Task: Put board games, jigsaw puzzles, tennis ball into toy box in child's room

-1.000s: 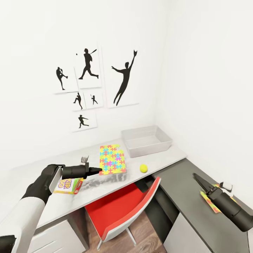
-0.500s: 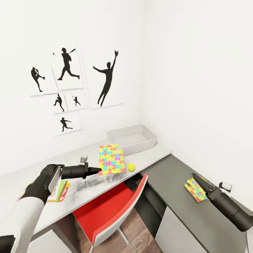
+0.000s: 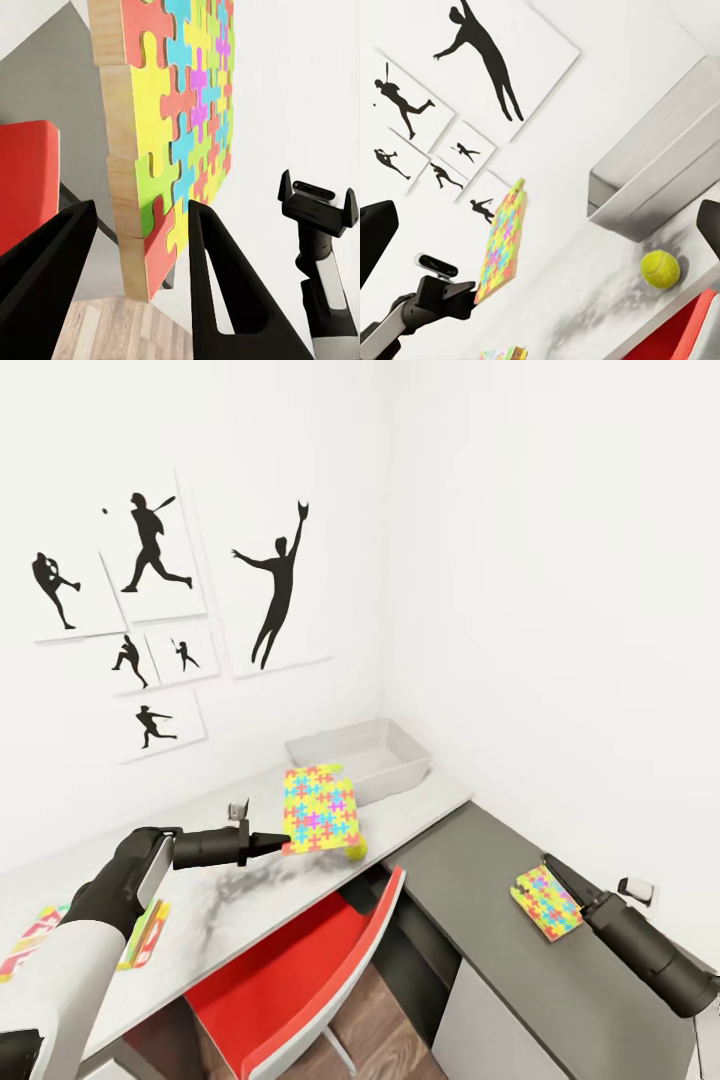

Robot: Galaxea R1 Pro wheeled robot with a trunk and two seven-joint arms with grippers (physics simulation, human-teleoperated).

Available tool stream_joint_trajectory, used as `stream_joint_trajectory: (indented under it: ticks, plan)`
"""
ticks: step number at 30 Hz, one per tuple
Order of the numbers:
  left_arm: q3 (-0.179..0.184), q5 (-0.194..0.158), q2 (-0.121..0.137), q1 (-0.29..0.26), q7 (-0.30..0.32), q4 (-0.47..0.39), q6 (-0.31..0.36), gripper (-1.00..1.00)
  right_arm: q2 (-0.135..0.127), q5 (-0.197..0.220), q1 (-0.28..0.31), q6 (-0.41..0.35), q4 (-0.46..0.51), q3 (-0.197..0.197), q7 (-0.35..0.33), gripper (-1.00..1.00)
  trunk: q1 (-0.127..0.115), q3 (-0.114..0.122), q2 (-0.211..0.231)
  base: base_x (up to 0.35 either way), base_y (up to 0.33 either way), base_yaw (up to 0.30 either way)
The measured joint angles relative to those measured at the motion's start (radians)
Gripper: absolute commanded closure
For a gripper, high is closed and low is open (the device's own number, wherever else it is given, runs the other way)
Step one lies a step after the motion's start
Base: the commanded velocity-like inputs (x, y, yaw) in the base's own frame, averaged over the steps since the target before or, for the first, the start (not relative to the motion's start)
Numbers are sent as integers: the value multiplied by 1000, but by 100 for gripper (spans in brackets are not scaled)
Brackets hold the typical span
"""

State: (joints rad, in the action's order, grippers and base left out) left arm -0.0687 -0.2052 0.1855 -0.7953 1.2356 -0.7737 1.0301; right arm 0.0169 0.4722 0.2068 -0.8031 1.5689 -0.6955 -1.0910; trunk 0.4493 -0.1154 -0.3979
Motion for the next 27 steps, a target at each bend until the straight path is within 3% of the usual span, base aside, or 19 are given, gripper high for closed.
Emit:
stream_joint_trajectory:
  ticks: [7, 27]
  plan:
    - [0, 0, 0, 0, 0, 0, 0, 100, -3, 0, 0, 3, 0, 45, 4, -100, 0, 0, 0, 186, 17, -1]
    - [-2, 0, 2, 0, 1, -1, 0, 100, -9, 0, 0, 4, -1, 50, 6, -100, 0, 0, 0, 132, 58, 0]
